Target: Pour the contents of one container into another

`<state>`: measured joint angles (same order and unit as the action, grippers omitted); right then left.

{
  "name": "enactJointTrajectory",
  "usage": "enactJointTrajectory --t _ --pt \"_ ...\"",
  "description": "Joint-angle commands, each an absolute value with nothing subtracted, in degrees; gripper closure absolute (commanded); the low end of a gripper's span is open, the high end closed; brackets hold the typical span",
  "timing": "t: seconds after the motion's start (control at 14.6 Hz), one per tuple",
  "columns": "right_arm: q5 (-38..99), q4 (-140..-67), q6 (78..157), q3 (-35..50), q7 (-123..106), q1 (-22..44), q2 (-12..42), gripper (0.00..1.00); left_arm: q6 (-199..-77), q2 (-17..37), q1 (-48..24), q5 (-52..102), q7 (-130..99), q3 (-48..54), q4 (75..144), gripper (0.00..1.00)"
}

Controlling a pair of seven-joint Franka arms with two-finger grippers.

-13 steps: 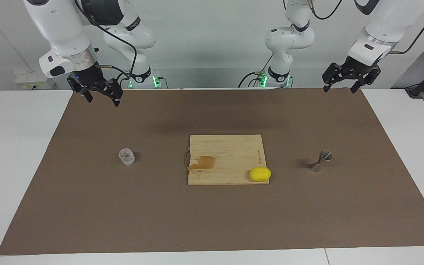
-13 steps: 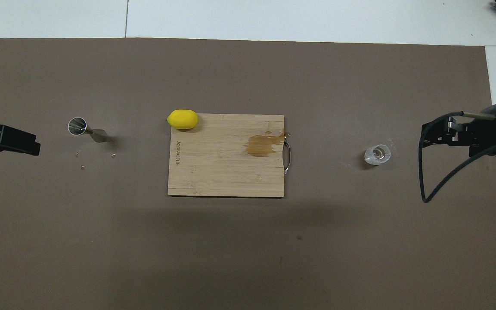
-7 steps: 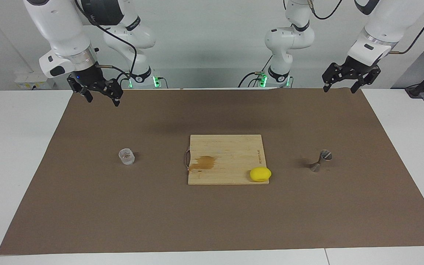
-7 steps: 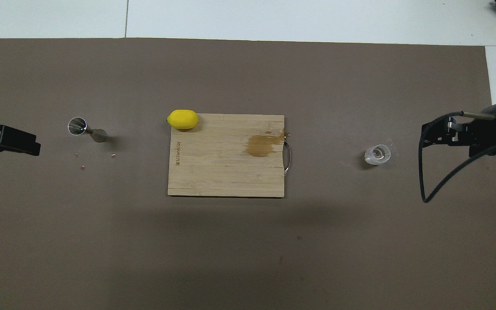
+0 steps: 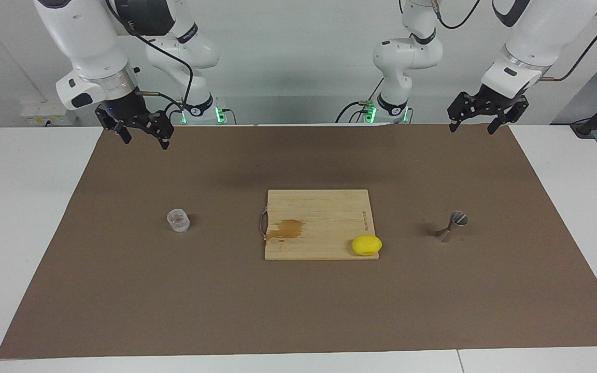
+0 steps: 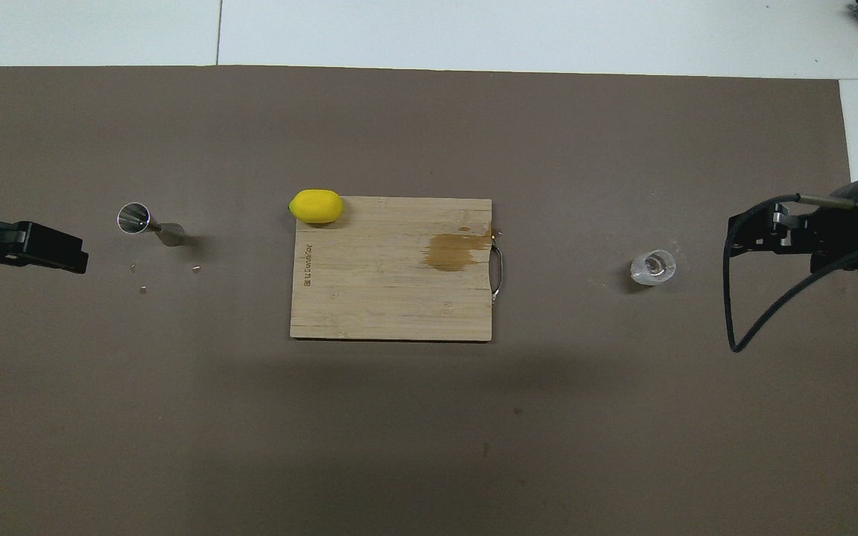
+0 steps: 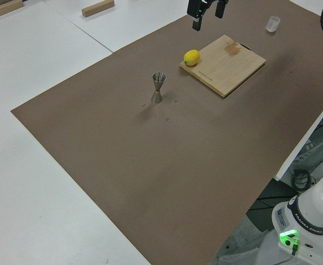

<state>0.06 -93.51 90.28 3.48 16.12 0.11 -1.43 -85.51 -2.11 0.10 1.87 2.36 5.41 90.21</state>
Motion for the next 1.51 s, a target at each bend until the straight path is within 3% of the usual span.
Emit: enactJointTrajectory --t 0.0,0.41,0.75,1.23,1.44 --pt "-0.2 -95.2 90.4 3.8 15.1 -0.6 -2.8 0.0 -88.1 -2.6 -0.9 2.5 2.7 4.8 92.5 0.0" --pt "-0.2 -95.1 90.4 3.8 15.1 -0.6 -2.8 0.0 -84.3 6.7 6.1 9.9 0.1 2.9 89.4 0.0" --pt "-0.1 -95.2 90.4 3.9 15.1 -0.1 -2.9 0.0 -86.4 10.6 12.1 14.2 -12.7 2.9 89.9 0.0" --pt "-0.1 -95.1 90.4 3.8 15.2 -0.6 -2.8 0.0 -99.0 13.7 19.9 34.9 -50.2 3.0 97.5 0.0" --pt "-0.1 -95.2 90.4 3.8 15.2 -0.5 -2.9 0.0 -103.3 13.5 21.4 39.5 -53.9 3.0 101.2 0.0"
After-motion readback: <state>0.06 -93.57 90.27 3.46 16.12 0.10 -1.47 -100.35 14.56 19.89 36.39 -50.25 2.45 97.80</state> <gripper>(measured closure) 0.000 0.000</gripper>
